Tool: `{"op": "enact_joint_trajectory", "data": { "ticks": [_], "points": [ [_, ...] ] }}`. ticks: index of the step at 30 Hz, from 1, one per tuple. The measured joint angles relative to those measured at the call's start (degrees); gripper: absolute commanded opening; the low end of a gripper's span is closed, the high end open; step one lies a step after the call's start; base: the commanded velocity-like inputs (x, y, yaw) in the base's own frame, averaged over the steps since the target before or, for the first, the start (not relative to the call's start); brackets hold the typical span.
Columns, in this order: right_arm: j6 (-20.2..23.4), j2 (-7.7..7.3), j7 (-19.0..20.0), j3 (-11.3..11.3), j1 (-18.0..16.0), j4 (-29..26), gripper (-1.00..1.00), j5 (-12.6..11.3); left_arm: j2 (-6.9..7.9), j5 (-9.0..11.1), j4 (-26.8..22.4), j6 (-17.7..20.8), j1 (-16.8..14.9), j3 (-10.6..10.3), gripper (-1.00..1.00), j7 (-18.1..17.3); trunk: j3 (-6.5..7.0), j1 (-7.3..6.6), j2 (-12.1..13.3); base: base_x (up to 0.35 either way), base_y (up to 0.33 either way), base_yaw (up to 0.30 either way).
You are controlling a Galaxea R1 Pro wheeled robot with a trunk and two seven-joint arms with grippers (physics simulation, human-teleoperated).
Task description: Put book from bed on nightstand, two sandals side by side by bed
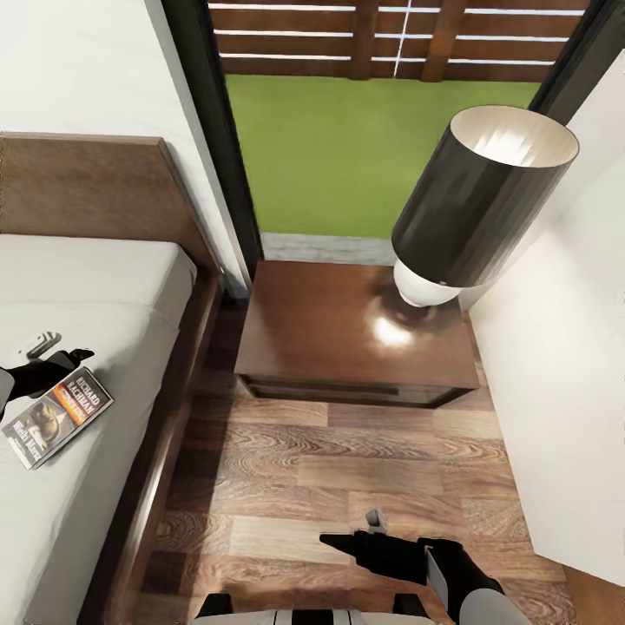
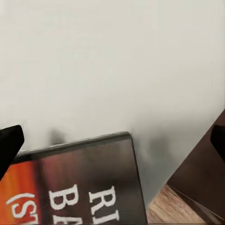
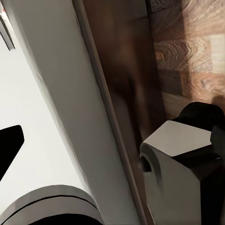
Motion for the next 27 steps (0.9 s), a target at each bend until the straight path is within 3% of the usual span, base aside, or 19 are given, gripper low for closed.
{"op": "enact_joint_trajectory", "data": {
  "ticks": [27],
  "points": [
    [0.0,-0.02,0.0,0.0,0.0,0.0,1.0,-0.03,-0.09,0.0,0.0,0.0,0.01,0.0,1.0,0.0,0.1,-0.02,0.0,-0.006,0.0,-0.025]
  ]
}}
